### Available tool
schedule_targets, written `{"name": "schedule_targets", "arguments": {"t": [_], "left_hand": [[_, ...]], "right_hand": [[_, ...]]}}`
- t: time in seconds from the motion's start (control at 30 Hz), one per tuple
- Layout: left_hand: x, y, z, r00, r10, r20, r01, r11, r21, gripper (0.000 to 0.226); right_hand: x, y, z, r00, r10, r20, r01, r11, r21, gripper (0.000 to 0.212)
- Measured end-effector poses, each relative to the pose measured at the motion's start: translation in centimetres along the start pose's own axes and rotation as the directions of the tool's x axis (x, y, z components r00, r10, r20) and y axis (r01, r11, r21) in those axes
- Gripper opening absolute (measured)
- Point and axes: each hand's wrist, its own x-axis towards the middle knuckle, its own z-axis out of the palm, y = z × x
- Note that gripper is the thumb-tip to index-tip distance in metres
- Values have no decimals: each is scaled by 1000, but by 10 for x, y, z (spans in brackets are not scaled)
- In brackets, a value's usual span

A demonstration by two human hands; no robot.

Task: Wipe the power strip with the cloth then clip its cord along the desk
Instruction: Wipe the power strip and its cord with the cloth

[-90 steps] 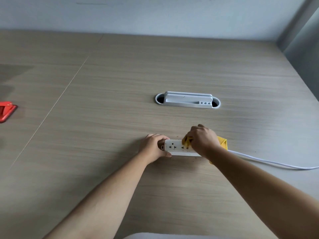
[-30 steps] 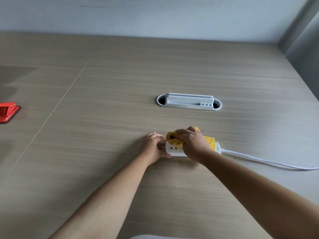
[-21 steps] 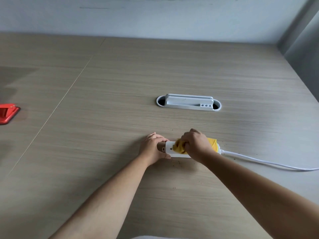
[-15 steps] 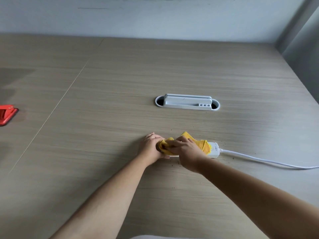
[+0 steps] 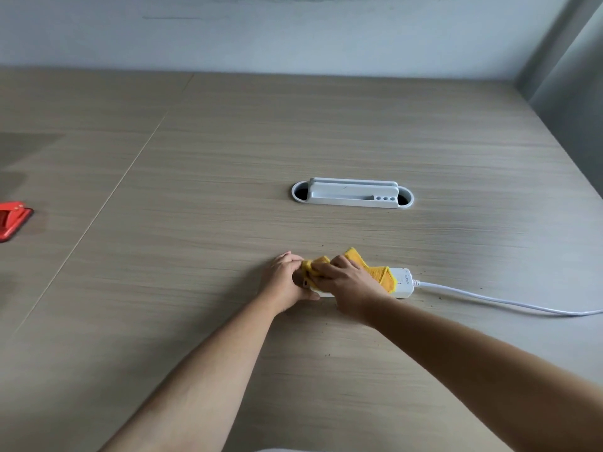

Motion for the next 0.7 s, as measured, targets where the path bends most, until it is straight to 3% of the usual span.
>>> {"name": "schedule_targets", "arguments": {"t": [0.13,0.27,0.33,0.4,0.47,0.5,0.53,0.6,0.7], "left_hand": [[-2,3,-3,1000,-6,2,6,1000,-5,74],[-5,5,-6,999,34,-14,-33,999,26,59],[-7,5,-6,1000,29,-14,-28,999,23,58],[-8,8,-9,1000,30,0,-30,998,63,59],[-9,16,-13,998,48,30,-52,989,141,60],[-9,22,-14,997,61,47,-68,981,181,62],[-9,28,-13,996,68,59,-79,975,207,64],[-8,39,-11,997,67,40,-75,965,250,64],[-6,43,-9,998,65,-5,-62,967,248,54]], "right_hand": [[-6,7,0,996,79,-33,-80,996,-27,58],[-21,3,3,994,-100,-35,97,992,-84,59],[-38,19,8,994,-70,-82,64,995,-79,66],[-49,37,6,972,189,-143,-193,981,-11,64],[-45,49,1,827,525,-203,-515,851,103,56],[-40,47,-3,779,584,-227,-570,811,130,57],[-32,38,-7,785,564,-255,-547,825,140,61],[-22,16,-4,892,354,-282,-337,935,108,66],[-34,-1,17,980,85,-178,-94,995,-42,63]]}}
